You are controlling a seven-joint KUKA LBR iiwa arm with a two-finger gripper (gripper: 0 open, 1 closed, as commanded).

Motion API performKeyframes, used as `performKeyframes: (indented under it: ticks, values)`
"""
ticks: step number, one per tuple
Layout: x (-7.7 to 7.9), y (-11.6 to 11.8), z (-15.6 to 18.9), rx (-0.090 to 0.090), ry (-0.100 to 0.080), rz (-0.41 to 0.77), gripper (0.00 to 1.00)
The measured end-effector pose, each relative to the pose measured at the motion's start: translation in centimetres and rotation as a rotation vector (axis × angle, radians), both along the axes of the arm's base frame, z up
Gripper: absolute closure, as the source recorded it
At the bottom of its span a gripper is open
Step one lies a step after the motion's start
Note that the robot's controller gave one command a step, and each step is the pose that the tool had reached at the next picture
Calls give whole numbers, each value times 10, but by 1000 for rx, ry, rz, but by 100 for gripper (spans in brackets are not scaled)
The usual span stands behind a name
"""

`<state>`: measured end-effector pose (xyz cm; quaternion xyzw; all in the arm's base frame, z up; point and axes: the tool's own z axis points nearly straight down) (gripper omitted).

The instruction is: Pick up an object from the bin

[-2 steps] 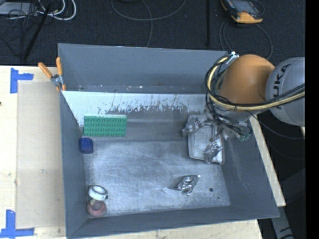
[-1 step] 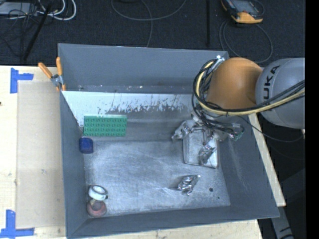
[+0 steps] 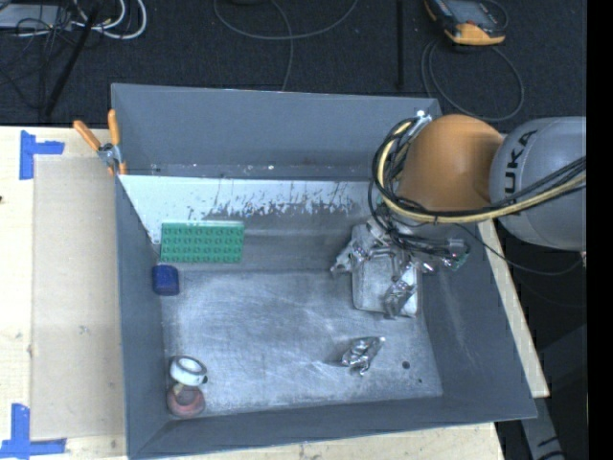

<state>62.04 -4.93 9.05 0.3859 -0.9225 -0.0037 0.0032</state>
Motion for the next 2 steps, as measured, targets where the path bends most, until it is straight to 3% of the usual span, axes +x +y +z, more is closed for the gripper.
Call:
performKeyframes:
  ticks: [1,2]
  values:
    - [1,4,0,8,-5,-2,100]
    - [1,-1,1,-2,-7,-3,0]
